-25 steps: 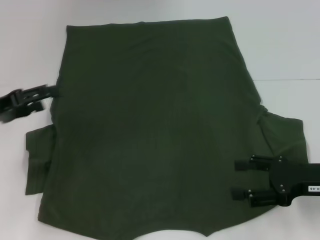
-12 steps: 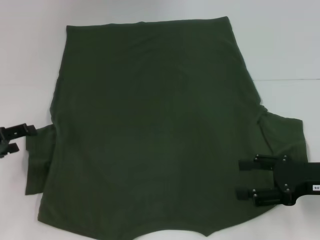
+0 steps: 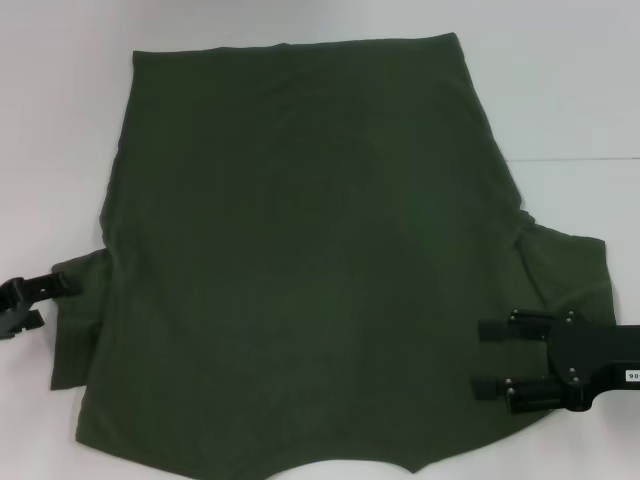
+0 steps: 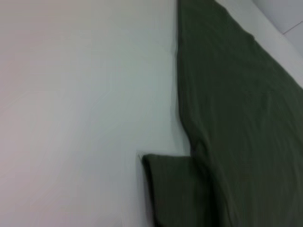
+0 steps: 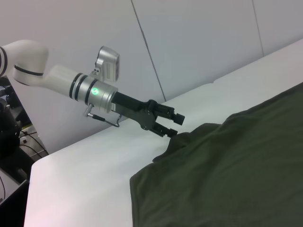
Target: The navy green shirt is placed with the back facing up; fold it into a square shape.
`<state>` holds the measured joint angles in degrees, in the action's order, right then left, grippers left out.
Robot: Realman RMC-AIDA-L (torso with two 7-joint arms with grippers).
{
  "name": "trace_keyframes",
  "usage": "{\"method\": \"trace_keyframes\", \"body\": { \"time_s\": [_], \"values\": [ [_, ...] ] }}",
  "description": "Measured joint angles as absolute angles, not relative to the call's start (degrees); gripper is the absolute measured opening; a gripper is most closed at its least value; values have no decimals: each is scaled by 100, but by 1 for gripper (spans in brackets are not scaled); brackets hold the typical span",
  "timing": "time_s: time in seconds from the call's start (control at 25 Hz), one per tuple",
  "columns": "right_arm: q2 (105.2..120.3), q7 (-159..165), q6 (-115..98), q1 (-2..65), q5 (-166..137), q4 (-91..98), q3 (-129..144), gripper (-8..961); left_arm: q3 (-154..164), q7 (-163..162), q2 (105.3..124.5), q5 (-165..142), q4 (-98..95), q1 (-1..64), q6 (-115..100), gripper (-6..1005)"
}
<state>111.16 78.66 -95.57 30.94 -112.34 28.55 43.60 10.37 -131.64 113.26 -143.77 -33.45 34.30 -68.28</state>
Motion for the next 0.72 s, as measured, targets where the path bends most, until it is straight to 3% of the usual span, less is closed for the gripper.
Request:
{"method": "trace_keyframes", "body": {
  "time_s": [0.72],
  "values": [
    [11116,7925,-9567,3101,-11312,2838,4359,914,1358,-13191,11327,-14385,-3025,3582,-6775,888]
  ]
}}
